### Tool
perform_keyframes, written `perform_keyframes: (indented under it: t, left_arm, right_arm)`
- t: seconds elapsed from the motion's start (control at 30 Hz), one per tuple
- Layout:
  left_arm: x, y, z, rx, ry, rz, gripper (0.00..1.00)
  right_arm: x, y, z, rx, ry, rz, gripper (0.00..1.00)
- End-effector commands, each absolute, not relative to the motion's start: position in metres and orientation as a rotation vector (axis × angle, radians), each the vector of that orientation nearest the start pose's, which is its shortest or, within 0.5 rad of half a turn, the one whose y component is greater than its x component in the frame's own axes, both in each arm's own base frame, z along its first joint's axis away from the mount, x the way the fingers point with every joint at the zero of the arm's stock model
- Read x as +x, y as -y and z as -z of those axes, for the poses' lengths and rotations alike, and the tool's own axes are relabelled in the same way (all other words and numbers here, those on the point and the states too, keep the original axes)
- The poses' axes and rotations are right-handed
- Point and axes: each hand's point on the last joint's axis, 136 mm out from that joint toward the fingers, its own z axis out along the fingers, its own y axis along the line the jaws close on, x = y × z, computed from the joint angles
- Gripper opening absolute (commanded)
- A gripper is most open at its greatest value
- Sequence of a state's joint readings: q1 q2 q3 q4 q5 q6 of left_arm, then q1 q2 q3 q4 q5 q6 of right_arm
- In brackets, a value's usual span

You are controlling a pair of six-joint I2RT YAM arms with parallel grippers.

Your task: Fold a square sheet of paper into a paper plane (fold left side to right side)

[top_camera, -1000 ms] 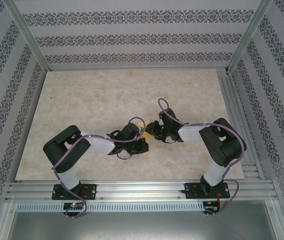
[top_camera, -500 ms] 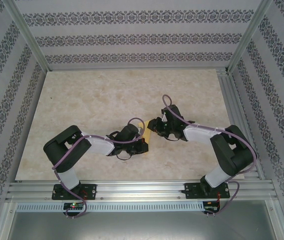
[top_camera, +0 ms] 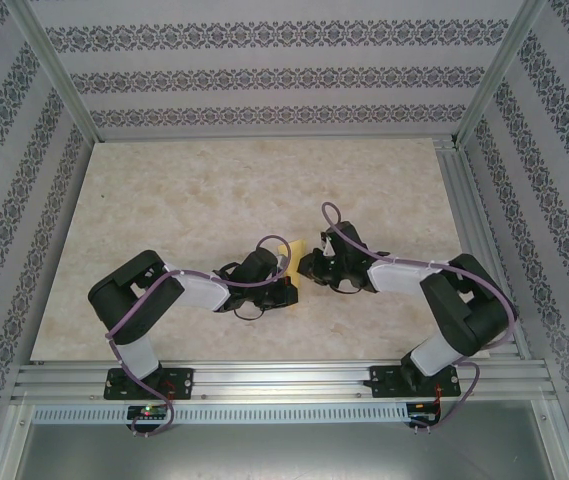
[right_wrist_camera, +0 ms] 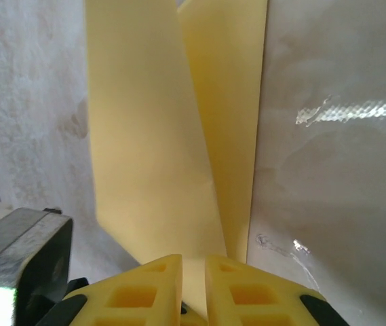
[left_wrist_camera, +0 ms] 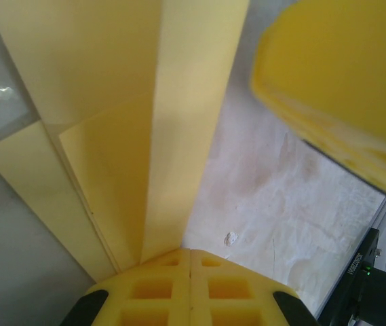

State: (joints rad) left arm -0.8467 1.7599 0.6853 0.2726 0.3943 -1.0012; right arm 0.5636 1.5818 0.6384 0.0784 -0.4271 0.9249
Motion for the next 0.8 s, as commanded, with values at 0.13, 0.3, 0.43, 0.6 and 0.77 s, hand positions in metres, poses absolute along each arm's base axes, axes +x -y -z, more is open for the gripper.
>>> perform_keyframes:
  t: [0.13,0.3,0.43,0.6,0.77]
  left_arm:
    - [0.201,0.329,0.009,-0.019,-2.84,1.101,0.0]
    - [0.201,0.328,0.009,-0.017,-2.844,1.096,0.0]
    - [0.201,0.328,0.01,-0.014,-2.846,1.093,0.0]
    - [0.199,0.326,0.012,-0.021,-2.851,1.089,0.0]
    - [0.197,0.324,0.014,-0.025,-2.859,1.08,0.0]
  right_arm:
    - [0.275,-0.271,-0.033,0.26,-2.676,-1.161,0.11]
    - [0.28,-0.27,-0.024,0.264,-2.691,-1.122,0.1]
    - [0.285,-0.27,-0.017,0.247,-2.711,-1.079,0.09]
    - [0.293,-0.259,-0.012,0.225,-2.743,-0.956,0.09]
    - [0.303,-0.255,-0.015,0.18,-2.749,-0.881,0.09]
